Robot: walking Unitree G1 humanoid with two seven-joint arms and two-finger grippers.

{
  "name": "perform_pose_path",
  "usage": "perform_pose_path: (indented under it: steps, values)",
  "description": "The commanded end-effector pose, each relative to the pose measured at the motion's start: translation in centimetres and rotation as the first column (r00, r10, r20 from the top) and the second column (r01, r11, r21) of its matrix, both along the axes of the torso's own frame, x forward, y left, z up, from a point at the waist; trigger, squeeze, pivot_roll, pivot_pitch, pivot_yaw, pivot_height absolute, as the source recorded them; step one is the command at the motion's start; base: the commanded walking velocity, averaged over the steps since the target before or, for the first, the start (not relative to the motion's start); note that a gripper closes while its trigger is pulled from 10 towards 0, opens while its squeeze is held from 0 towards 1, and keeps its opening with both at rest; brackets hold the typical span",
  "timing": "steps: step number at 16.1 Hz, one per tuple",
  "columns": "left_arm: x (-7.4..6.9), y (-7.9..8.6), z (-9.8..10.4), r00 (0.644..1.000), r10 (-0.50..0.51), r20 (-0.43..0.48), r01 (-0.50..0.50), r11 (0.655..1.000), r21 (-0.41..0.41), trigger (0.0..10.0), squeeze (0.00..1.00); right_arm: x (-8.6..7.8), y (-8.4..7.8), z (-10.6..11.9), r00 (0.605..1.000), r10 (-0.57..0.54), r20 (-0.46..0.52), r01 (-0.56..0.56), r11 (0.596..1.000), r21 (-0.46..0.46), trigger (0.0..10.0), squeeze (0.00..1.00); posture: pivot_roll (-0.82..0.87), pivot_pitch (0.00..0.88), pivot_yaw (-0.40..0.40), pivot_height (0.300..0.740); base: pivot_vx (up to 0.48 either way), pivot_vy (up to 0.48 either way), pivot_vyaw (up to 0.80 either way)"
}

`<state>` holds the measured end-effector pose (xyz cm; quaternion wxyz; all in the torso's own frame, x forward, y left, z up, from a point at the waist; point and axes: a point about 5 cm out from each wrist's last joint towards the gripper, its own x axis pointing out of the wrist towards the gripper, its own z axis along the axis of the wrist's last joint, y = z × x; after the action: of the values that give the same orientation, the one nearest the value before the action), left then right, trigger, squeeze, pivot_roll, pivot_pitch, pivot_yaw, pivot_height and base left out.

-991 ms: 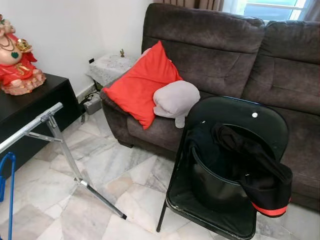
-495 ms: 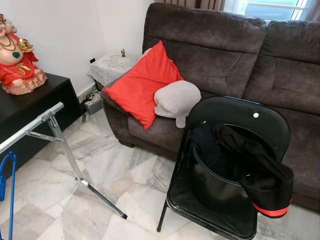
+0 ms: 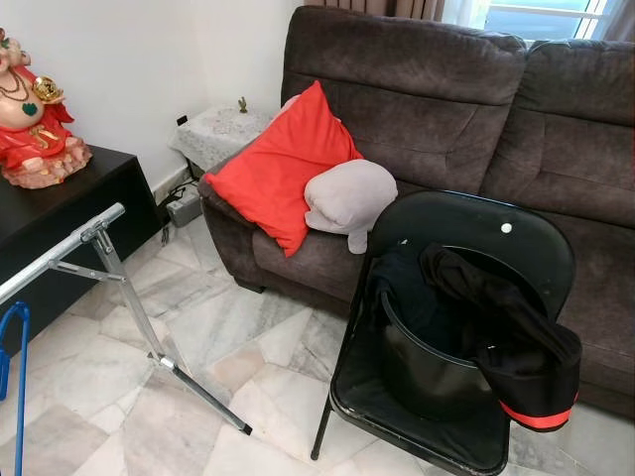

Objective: Hang hanger

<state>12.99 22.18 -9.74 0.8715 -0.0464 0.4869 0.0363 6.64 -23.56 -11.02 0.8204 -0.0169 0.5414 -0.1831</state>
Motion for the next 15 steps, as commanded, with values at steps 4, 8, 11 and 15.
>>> perform_pose_path:
  steps: [4,8,11,15]
  values:
    - [-0.7,0.2,-0.2,1.000,-0.007,-0.030,0.007,1.000,0.004,10.0,0.00,-0.7,0.1,-0.1,1.000,-0.015,-0.012,0.015,1.000,0.005,10.0,0.00,0.01,0.057,0.041,0.740,0.000,0.000,0.00]
    - [-0.7,0.2,-0.2,1.000,-0.006,-0.029,0.006,1.000,0.004,10.0,0.00,-0.6,-0.1,-0.1,1.000,-0.021,-0.007,0.021,1.000,-0.017,10.0,0.00,0.01,0.058,0.041,0.740,0.000,0.000,0.00]
    - [-0.7,0.2,-0.2,1.000,-0.006,-0.029,0.006,1.000,0.005,10.0,0.00,-0.7,-1.7,0.4,0.985,-0.170,0.009,0.170,0.981,-0.097,10.0,0.00,0.01,0.060,0.041,0.740,0.000,0.000,0.00]
    - [-0.6,0.2,-0.2,1.000,-0.005,-0.028,0.005,1.000,0.006,10.0,0.00,1.9,-2.6,1.4,0.952,-0.262,0.161,0.284,0.950,-0.128,10.0,0.00,0.01,0.061,0.040,0.740,0.000,0.000,0.00]
